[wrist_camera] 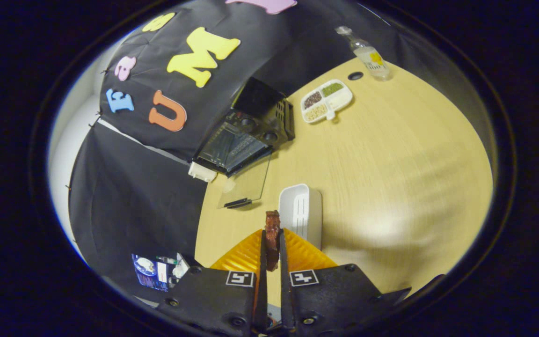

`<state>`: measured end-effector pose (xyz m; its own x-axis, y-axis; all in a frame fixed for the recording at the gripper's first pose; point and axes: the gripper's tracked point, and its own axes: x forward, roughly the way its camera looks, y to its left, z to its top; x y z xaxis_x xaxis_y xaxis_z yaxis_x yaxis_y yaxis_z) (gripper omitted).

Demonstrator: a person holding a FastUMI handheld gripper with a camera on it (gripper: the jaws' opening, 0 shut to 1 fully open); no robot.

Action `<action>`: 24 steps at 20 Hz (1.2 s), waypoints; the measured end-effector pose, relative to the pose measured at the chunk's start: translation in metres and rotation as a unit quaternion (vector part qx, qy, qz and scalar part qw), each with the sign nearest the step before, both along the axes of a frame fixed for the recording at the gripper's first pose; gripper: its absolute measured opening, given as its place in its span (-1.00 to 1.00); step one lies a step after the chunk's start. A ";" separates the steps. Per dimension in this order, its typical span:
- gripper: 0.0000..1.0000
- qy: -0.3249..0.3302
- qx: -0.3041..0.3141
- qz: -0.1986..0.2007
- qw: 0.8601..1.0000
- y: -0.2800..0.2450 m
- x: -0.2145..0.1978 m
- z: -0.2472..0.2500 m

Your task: Open the toaster oven, put the food inside, and close the toaster oven door.

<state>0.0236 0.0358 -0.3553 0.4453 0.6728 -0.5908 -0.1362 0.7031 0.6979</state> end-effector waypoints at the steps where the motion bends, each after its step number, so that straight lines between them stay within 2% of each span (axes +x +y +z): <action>1: -0.70 -0.012 -0.003 -0.004 1.000 0.007 -0.001 0.011; 9: -0.70 -0.076 -0.015 -0.058 0.995 0.101 0.008 0.059; 13: -0.70 -0.096 -0.007 -0.105 0.990 0.153 0.024 0.075; 18: -0.71 -0.103 0.010 -0.154 0.983 0.211 0.061 0.073; 24: -0.71 -0.095 0.056 -0.256 0.960 0.251 0.135 0.043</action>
